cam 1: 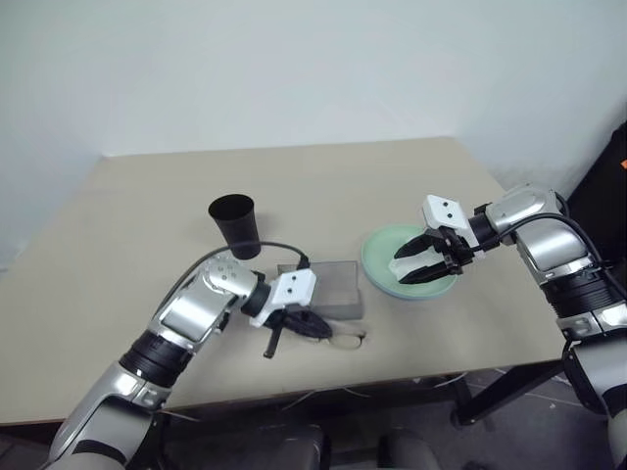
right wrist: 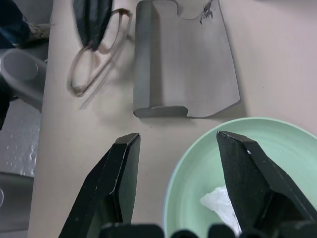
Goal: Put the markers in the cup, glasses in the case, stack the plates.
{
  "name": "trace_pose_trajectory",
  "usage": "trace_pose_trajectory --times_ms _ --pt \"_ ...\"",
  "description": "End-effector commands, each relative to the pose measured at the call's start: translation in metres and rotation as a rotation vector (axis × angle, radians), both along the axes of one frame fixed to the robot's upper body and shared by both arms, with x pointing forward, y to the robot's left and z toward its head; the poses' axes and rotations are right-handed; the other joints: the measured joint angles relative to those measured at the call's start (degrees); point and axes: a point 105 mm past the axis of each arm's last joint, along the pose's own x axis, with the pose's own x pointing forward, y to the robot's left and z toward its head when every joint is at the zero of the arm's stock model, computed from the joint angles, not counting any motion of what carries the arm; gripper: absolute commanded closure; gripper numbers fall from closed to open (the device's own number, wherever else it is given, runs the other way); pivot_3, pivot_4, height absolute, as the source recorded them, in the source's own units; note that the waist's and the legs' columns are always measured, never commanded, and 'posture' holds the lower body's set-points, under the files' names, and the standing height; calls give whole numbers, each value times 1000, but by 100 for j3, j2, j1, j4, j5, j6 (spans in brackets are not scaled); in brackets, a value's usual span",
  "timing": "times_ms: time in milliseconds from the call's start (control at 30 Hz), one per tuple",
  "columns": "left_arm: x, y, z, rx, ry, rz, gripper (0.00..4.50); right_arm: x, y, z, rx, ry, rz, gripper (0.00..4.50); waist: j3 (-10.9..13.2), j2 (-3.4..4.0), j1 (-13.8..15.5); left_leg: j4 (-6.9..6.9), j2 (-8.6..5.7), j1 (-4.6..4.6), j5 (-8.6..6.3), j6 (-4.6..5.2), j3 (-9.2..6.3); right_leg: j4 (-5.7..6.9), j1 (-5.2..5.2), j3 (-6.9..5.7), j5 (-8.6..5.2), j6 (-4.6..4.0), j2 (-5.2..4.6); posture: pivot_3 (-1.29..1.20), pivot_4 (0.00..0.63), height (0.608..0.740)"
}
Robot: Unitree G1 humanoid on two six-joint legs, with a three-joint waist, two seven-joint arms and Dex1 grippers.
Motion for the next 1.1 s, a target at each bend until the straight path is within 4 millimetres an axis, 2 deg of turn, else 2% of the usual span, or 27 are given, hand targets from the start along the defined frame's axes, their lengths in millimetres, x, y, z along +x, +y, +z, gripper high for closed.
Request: trace_pose_trajectory --times_ms 33,333,567,700,1100 --pt "7 2 14 -28 -35 0 4468 4 4 15 11 -59 12 1832 0 0 -6 0 -1 0 0 0 0 0 0 0 0 0 -1 0 0 740" --pt "36 10 39 -86 -100 86 4468 4 5 15 12 -59 12 1832 0 -1 -2 1 -1 -1 2 3 -1 0 -1 -1 3 4 1 0 0 740" --pt "50 17 42 -95 -117 129 4468 3 7 15 15 -58 17 1832 0 -1 -3 0 -8 -1 4 6 0 -1 -2 2 5 9 -3 0 0 740" --pt "52 18 34 -94 -108 139 4468 2 8 15 19 -59 18 1832 0 -1 -3 1 -8 -2 4 6 0 -1 -1 2 5 9 -3 0 0 740" --pt "45 21 -7 -34 -18 170 4468 1 9 16 26 -60 18 1832 0 -1 -5 1 -8 -2 4 7 1 0 -3 4 6 10 -2 0 0 740"
